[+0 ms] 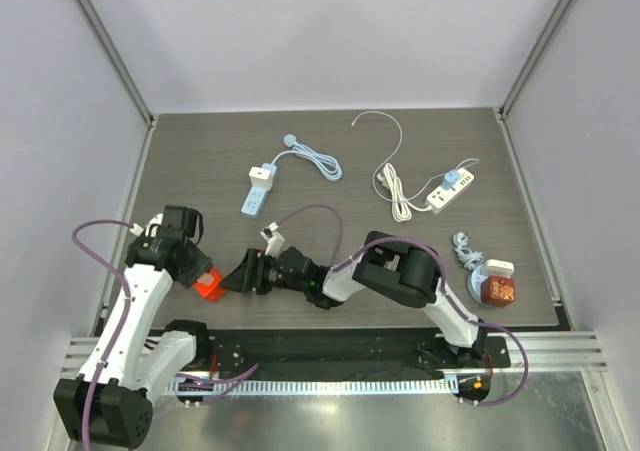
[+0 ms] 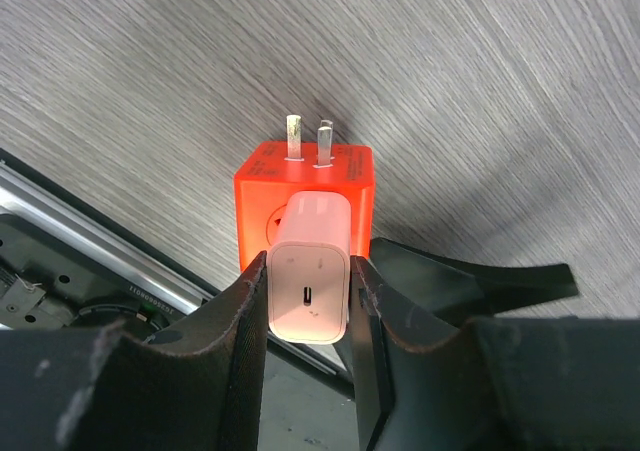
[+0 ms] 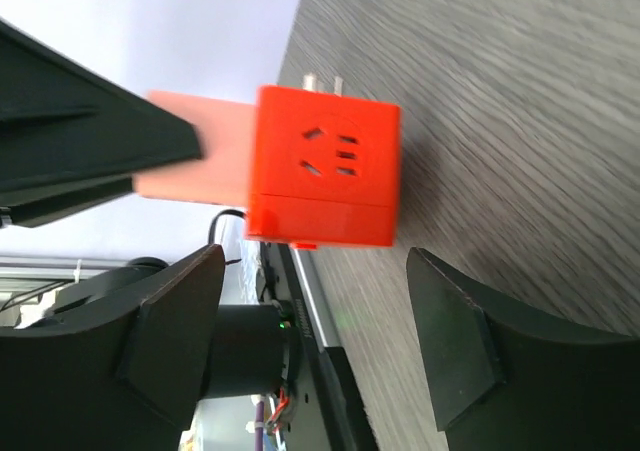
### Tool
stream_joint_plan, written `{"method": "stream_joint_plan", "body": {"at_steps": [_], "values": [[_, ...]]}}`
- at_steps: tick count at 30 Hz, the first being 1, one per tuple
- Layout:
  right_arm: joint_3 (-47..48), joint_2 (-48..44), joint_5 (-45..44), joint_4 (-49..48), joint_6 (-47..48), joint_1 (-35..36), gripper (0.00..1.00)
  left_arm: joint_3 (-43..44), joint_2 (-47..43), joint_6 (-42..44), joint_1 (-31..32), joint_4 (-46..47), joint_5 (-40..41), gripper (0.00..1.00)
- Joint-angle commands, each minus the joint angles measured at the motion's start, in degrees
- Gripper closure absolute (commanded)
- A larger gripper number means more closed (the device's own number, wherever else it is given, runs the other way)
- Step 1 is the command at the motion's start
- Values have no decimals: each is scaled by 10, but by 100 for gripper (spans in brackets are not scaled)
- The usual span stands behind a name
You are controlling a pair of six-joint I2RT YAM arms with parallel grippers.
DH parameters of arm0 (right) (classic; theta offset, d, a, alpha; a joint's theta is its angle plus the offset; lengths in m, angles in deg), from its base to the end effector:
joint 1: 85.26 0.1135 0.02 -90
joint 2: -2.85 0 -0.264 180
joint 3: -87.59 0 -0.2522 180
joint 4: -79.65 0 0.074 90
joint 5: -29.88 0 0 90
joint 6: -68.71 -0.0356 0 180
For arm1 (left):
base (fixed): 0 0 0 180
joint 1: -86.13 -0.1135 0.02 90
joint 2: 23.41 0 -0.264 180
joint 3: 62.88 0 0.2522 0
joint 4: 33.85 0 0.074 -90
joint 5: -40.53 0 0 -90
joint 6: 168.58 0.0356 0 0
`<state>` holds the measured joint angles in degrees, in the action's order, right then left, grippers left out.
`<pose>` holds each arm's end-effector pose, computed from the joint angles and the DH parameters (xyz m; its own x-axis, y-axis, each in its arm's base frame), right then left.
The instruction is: Pull the plug off the socket
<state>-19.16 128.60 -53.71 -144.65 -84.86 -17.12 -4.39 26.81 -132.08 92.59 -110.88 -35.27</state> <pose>0.1587 0.4062 0.1121 -0.8864 0.1806 -0.4263 -0.3813 0.2376 0.8934 0.1401 -0.0071 0.2515 -0.5676 -0.7200 -0.3993 -0.7321 0.6632 -0.1552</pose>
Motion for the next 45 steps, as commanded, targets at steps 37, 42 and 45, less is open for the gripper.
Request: {"method": "stream_joint_plan", "body": {"at_steps": [37,42,45], "values": [[43,38,-105,-34,-13,35,26,50,-35,-184,-2,-80,-32,100],[70,47,-104,-13,-23,35,48,48,-39,-176,-2,-80,-15,100],[79,56,-104,-7,-45,35,82,53,-41,-157,-2,-75,-7,100]]}}
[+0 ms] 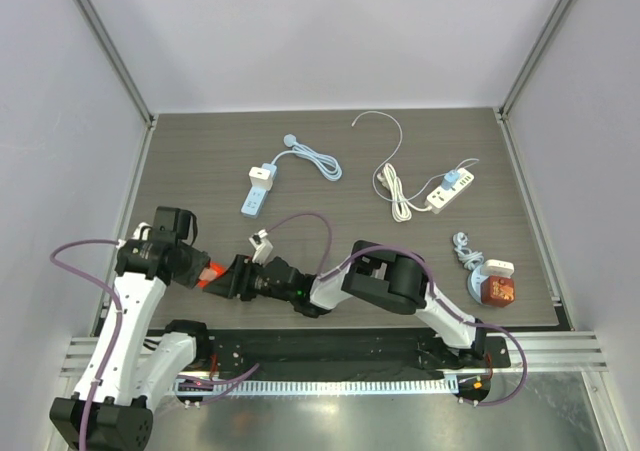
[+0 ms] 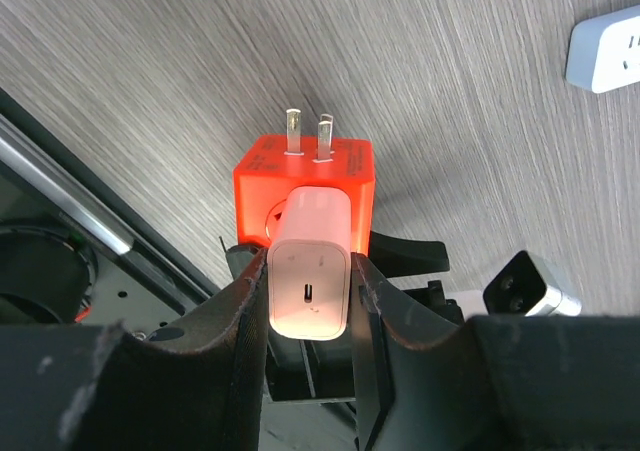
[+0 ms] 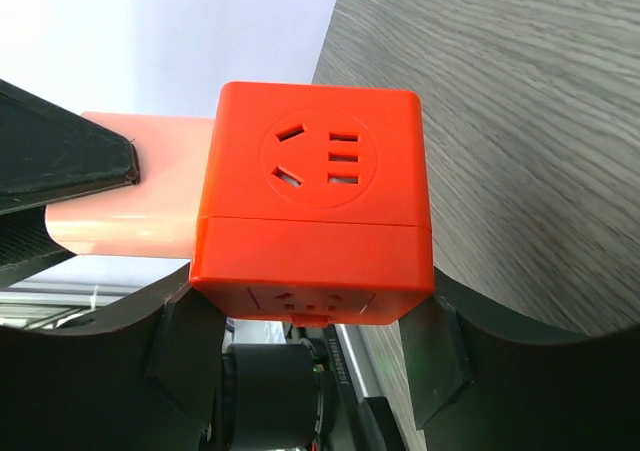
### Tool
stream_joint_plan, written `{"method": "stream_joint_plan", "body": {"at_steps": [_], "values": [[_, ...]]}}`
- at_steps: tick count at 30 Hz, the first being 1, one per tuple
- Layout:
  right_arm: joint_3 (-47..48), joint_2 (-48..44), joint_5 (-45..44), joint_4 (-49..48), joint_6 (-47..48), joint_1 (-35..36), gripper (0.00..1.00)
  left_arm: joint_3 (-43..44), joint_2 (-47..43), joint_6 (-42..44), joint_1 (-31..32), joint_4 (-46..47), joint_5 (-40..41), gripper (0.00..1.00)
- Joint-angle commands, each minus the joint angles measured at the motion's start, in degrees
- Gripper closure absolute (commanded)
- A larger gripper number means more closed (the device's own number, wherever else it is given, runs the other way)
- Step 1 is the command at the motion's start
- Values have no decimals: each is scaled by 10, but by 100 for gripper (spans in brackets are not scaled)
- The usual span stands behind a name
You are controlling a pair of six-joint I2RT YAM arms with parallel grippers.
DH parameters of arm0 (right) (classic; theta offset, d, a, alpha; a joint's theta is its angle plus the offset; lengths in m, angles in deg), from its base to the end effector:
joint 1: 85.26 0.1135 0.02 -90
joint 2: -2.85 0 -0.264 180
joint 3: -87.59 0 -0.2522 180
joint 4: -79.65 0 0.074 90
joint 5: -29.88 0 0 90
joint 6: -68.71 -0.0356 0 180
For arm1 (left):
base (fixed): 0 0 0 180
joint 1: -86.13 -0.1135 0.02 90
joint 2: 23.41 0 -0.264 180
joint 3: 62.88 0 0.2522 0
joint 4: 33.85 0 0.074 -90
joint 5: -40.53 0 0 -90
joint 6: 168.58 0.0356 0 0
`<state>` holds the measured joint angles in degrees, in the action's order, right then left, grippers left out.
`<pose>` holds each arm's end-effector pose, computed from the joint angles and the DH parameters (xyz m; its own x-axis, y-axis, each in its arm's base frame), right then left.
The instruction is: Pull the plug off the socket
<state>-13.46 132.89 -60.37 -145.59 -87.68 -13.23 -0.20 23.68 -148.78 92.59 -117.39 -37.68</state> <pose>0.1412 0.4349 0.1082 -0.8830 0.2476 -0.3988 -0.3516 0.2141 0.9113 0.1241 -0.0067 0.2738 -0.3439 -0.8880 -0.3054 -0.8550 0.4305 -0.2891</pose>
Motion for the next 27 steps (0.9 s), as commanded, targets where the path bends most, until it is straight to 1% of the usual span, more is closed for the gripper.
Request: {"method": "stream_joint_plan", "body": {"at_steps": [1,2,3,8,14,18,23,26,27], "values": [[24,18,-37,2,-23,-4,85,14,-10,29,-2,-7,19,100],[25,28,-36,1,-30,-4,94,15,-13,45,-2,-1,20,100],[32,35,-29,2,-43,-5,99,11,-18,54,-2,15,23,100],[60,86,24,-19,-97,-14,99,-13,-68,90,-1,50,23,100],[57,102,39,-29,-137,-23,99,-9,-74,112,-2,44,38,100],[64,105,32,14,-139,-23,99,0,-75,117,-2,45,49,100],[67,118,22,32,-156,-23,99,2,-85,120,-2,44,65,100],[71,112,5,79,-154,-19,99,5,-80,115,-2,35,70,100],[78,110,-16,107,-143,-18,99,7,-75,110,-2,32,75,100]]}}
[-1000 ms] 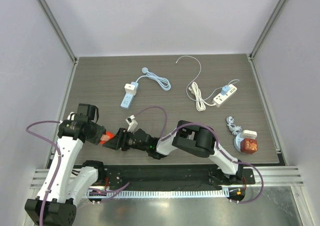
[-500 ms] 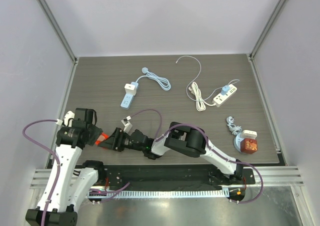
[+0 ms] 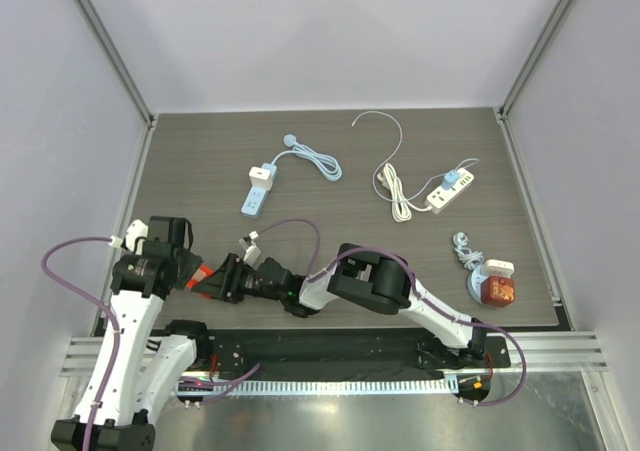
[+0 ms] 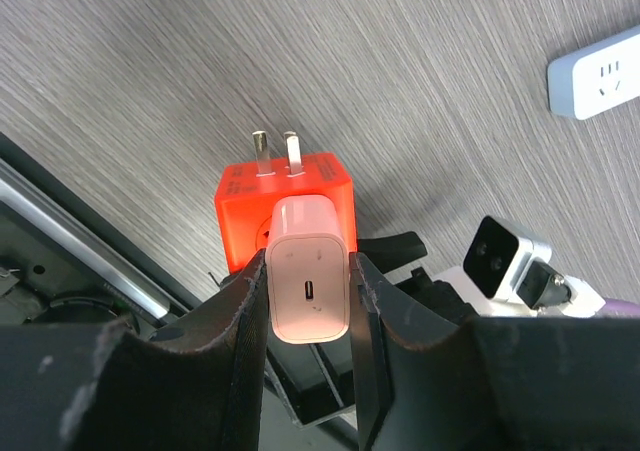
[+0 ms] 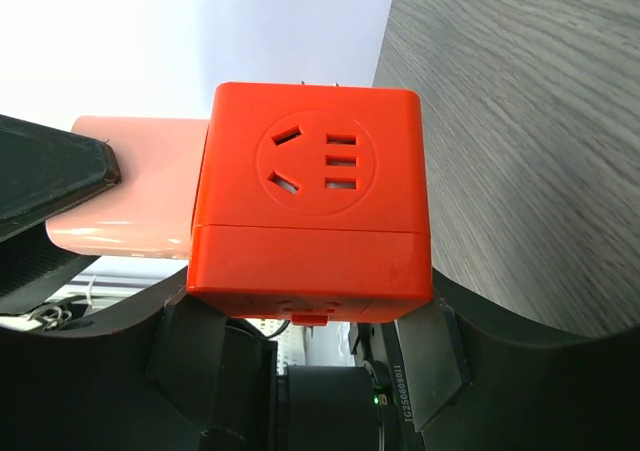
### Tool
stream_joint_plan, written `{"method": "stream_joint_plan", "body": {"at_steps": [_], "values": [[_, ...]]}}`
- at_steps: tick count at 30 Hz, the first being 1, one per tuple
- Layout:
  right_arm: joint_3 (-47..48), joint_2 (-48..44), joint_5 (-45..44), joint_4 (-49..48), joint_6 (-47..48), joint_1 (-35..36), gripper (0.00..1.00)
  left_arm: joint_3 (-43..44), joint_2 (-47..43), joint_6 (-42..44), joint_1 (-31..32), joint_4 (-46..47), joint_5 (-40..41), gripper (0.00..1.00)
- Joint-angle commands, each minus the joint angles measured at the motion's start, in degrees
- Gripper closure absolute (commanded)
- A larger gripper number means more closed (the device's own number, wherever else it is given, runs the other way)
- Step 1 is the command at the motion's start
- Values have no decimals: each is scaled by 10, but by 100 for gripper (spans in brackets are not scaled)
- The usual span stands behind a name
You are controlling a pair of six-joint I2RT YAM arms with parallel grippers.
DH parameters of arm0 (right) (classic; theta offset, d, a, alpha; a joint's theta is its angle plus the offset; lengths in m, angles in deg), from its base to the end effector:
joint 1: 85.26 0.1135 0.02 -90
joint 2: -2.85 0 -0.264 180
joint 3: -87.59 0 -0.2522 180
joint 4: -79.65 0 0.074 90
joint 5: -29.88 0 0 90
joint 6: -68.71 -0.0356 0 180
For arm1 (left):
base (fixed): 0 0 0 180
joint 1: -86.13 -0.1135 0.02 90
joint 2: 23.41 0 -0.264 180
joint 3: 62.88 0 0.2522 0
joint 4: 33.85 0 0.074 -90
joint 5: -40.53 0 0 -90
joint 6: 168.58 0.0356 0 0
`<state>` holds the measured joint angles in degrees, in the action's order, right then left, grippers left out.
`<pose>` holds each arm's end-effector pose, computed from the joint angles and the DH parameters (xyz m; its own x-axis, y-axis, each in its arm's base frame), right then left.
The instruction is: Pull the plug off the socket
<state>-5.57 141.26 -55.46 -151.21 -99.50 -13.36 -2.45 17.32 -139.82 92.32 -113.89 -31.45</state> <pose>0.1475 0.4606 0.0898 -0.9529 0.2251 -0.2033 -0.1950 0.0590 0.9790 0.1113 -0.0010 0.2771 -0.3721 -0.7982 -0.4738 -0.7812 0.5450 -0.3045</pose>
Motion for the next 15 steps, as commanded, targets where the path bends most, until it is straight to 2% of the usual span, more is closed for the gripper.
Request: {"method": "stream_joint_plan", "body": {"at_steps": [1,4,8,15], "values": [[3,25,-69,177,-19,-13,99,33,-8,16,0,-7,13,100],[16,17,-80,220,6,-10,99,48,9,14,0,-2,-2,100],[17,20,-70,221,3,-11,99,69,14,38,0,27,-3,100],[14,49,-22,142,-31,-18,99,52,0,53,0,63,-31,100]]}}
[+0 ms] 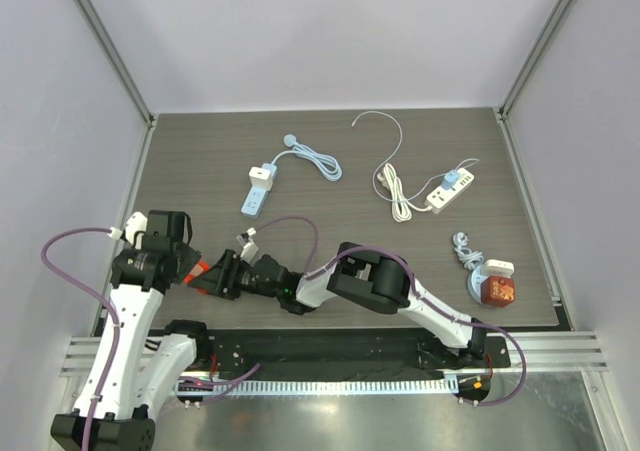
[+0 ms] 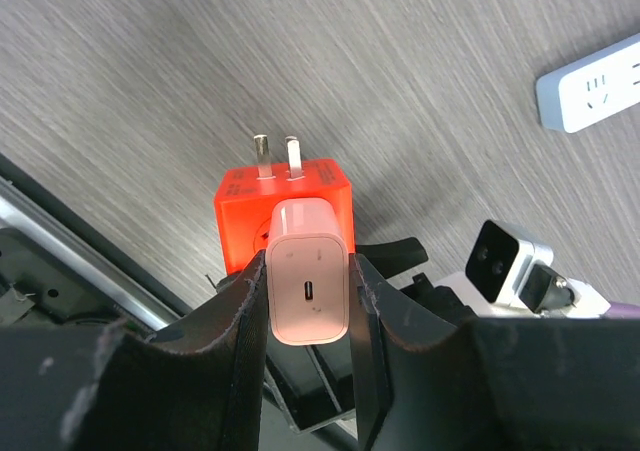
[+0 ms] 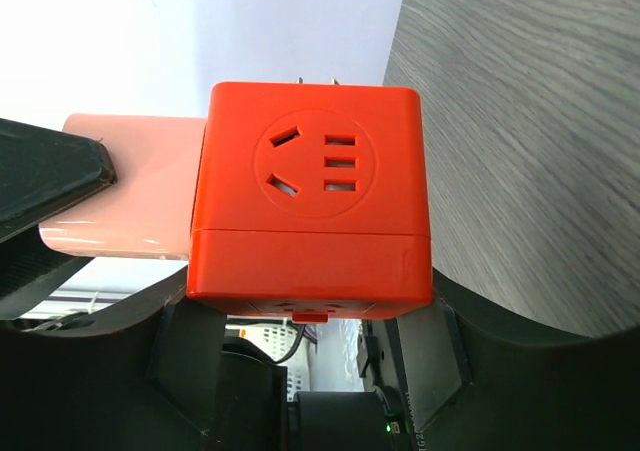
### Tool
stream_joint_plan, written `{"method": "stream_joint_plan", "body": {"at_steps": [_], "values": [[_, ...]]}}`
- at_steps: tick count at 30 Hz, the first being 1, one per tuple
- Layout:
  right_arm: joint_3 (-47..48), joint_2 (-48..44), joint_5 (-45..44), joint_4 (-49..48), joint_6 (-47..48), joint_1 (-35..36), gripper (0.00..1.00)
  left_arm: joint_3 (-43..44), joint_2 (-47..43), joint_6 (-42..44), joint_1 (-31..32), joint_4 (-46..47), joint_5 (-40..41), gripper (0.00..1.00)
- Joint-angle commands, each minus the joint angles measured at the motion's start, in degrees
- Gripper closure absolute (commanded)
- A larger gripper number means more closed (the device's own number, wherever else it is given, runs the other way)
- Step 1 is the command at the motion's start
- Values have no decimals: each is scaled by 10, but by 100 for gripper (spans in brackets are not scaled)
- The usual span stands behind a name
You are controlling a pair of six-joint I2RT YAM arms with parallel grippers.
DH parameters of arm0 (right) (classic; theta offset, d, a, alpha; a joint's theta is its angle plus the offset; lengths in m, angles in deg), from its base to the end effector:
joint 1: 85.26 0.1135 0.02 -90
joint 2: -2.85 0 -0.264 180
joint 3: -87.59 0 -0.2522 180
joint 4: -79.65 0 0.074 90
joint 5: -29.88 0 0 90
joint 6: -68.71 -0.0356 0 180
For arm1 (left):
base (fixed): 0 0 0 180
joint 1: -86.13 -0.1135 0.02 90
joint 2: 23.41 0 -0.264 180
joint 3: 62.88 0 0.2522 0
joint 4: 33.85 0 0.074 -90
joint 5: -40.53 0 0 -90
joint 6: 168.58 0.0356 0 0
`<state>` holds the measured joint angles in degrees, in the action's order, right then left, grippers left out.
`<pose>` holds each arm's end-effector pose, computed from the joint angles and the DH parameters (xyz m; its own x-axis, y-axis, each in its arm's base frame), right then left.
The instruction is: Pull the plug off the socket
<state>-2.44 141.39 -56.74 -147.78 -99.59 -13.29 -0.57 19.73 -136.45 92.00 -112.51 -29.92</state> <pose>0.1510 0.4706 0.0970 -0.9486 0.2438 -0.2016 -0.1902 0.0698 0.9793 0.1208 -0.0004 0.2842 -0.3943 -0.7617 -0.5142 -0.7644 0.5824 -0.2766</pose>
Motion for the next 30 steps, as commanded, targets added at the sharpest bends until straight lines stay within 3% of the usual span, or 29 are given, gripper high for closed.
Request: {"method": "stream_joint_plan", "body": {"at_steps": [1,6,10,14,18,25,28,30], "values": [[-19,52,-8,97,-33,-20,99,31,-24,15,4,50,-50,100],[-35,56,-5,59,-47,-21,99,48,-23,-3,4,33,-37,100],[-34,46,-11,94,-44,-21,99,97,-23,34,4,12,15,100],[10,21,-56,262,9,-11,99,125,-25,65,12,-9,79,100],[53,18,-79,334,44,-2,99,100,-19,67,13,-5,58,100],[48,13,-84,334,48,1,99,155,49,49,13,16,6,100],[19,20,-61,260,30,-8,99,147,51,29,13,29,-19,100],[-16,37,-9,142,-22,-26,99,96,-10,17,13,63,-29,100]]}}
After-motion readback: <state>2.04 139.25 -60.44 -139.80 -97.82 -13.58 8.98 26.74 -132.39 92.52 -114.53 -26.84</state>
